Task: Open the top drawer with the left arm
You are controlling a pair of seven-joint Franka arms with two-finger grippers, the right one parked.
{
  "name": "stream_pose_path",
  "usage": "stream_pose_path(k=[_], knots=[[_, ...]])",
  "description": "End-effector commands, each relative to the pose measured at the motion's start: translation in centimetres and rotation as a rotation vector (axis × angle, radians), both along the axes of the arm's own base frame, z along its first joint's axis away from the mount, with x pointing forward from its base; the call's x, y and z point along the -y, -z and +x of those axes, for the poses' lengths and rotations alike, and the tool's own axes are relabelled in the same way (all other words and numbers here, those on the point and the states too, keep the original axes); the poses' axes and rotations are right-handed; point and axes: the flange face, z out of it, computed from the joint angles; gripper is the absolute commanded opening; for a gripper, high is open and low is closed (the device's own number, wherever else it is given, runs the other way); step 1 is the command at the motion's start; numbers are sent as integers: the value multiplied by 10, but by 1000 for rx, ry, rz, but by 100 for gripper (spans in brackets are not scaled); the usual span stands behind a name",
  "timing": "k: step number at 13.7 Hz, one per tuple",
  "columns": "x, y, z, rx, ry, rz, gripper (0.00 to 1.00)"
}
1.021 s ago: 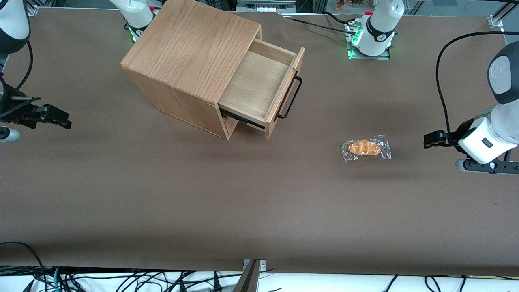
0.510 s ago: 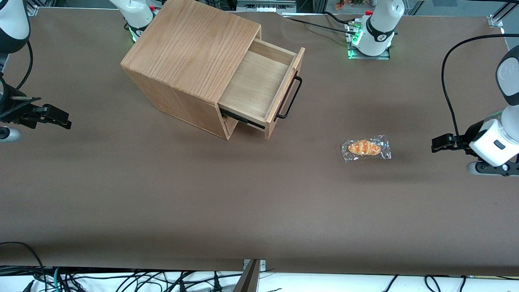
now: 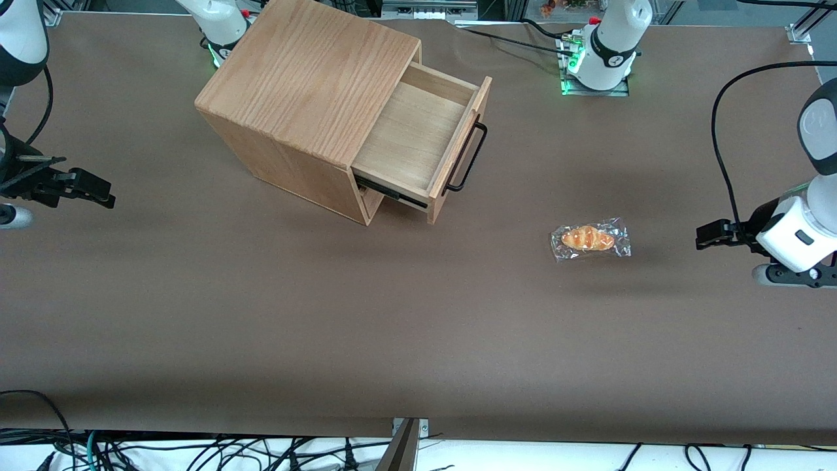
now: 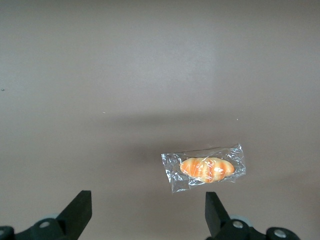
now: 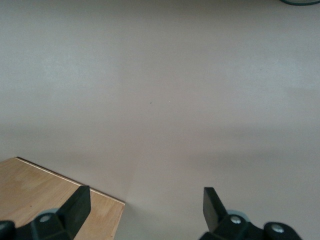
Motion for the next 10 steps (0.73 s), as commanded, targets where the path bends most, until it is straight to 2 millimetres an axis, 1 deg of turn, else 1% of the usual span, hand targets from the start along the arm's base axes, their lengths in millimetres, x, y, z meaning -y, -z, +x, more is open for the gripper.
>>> stream_pose_path(k=[1,3,10], knots=[[10,4,4,2,18,12,100],[22,4,4,4,26,-8,100],[19,7,3,-6,31,-8,100]])
